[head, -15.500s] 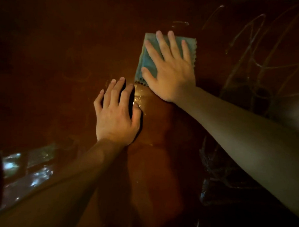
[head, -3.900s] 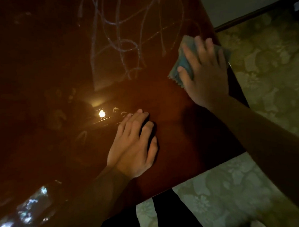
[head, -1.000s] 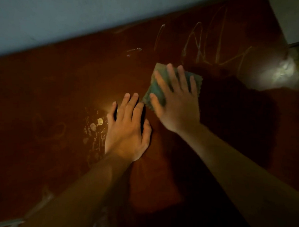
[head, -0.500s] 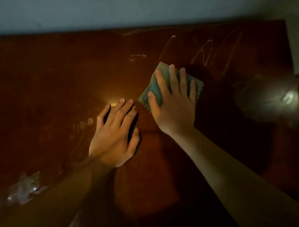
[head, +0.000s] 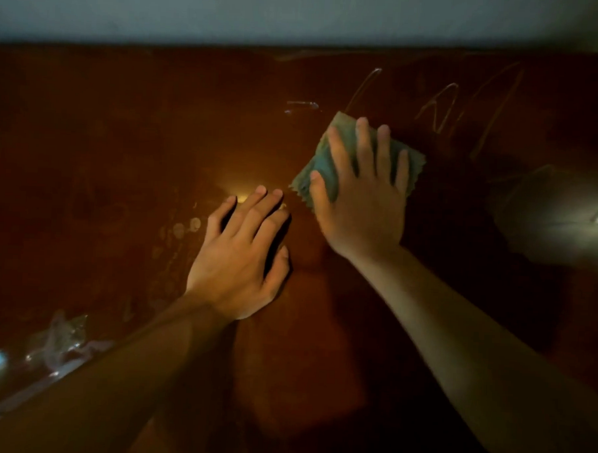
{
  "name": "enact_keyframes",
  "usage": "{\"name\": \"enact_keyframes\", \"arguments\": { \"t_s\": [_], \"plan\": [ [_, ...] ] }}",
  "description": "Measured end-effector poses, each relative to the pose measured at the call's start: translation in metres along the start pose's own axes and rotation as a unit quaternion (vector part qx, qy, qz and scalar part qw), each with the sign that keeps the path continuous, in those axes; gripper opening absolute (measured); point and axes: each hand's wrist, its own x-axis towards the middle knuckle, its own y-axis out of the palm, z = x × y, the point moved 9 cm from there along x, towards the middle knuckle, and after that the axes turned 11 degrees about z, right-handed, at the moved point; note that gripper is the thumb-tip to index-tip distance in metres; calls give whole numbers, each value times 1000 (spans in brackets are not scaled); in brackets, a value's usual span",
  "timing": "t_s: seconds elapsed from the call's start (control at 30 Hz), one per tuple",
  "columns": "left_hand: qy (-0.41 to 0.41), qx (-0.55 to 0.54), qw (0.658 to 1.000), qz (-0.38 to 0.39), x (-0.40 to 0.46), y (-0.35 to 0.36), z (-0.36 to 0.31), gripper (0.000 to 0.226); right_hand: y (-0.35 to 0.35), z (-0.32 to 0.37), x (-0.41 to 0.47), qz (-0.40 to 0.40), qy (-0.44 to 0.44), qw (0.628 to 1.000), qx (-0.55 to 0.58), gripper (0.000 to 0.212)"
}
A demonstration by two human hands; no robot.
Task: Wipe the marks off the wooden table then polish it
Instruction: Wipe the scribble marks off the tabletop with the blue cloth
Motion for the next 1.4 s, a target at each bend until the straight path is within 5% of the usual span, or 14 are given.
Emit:
{"name": "enact_keyframes", "arguments": {
  "t_s": [0.23,0.53,0.83,1.4],
  "plan": [
    [0,-13,1000,-8,-1,-1,1,49,-14,-42,40,-24,95,995,34,64],
    [-7,-14,1000,5,-1,-1,1,50,-8,16,36,-15,-18,1000,-1,64],
    [2,-11,1000,-10,-1,-2,2,49,-11,-7,34,-26,75,997,18,65],
    [-3,8,1000,2,0,-2,0,51,-5,19,25,-19,-60,998,-10,64]
  ]
}}
